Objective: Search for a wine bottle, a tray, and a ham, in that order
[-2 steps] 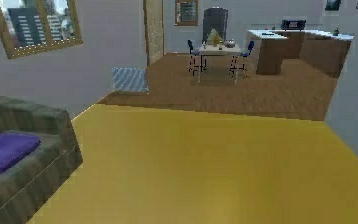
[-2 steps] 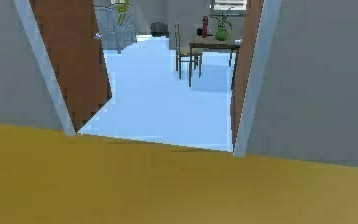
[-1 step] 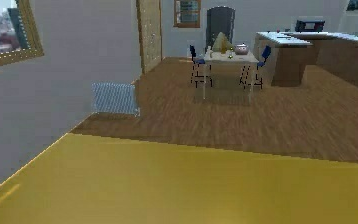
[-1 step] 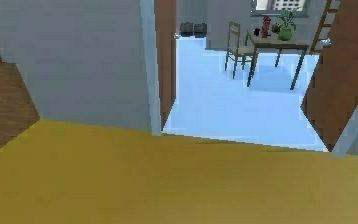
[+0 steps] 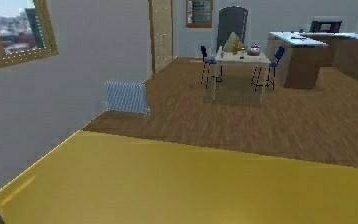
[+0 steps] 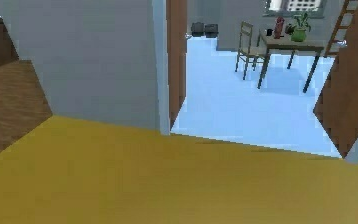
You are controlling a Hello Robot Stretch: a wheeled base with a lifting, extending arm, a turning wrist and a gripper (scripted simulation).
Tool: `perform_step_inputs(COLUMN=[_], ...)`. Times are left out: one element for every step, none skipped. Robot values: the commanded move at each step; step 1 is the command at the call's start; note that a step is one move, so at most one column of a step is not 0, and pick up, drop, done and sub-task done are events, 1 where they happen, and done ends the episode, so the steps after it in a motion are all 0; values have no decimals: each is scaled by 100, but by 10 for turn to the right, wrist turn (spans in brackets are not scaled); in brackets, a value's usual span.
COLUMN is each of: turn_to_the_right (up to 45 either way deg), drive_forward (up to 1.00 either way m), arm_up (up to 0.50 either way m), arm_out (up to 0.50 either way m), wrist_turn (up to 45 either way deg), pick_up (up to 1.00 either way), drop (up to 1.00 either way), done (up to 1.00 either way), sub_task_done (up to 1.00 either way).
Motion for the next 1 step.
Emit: perform_step_inputs(turn_to_the_right=[30], drive_forward=[0], arm_up=[0], arm_out=[0], wrist_turn=[0], pick_up=[0], drop=[0], done=[0], sub_task_done=[0])
